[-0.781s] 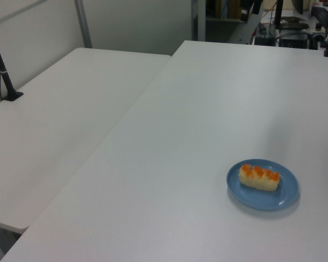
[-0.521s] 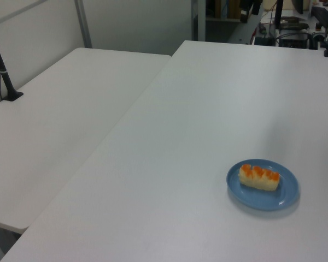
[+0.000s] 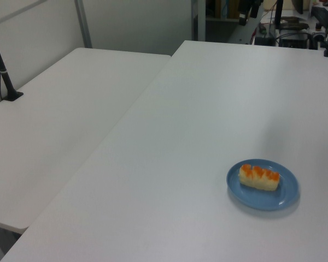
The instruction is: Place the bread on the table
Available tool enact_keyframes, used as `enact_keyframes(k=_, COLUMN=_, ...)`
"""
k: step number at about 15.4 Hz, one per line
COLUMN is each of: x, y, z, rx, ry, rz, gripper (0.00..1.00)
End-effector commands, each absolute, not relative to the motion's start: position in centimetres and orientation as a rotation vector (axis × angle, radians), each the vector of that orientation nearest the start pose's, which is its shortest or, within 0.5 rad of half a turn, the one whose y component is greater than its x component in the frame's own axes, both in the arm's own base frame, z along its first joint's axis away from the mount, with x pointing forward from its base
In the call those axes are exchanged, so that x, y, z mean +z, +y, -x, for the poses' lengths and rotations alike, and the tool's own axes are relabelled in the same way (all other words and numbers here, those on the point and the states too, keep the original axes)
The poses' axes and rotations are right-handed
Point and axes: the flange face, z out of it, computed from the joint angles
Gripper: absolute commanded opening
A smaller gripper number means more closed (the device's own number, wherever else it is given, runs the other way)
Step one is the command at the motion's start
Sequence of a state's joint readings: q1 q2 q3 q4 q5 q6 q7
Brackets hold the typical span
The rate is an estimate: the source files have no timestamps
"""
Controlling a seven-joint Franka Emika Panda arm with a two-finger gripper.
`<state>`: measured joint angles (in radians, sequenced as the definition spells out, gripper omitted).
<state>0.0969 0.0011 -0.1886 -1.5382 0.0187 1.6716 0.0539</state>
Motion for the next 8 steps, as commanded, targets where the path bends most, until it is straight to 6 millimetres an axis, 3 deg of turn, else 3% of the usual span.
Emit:
enact_keyframes(k=1, x=65.0, y=-4.8, z=-55.8, rx=-0.2, ry=0.247, rz=3.093, gripper=1.0)
enact_keyframes(k=8, x=64.2, y=-3.6, z=-56.3, rx=-0.175, ry=0.174, rz=3.098, gripper=1.0)
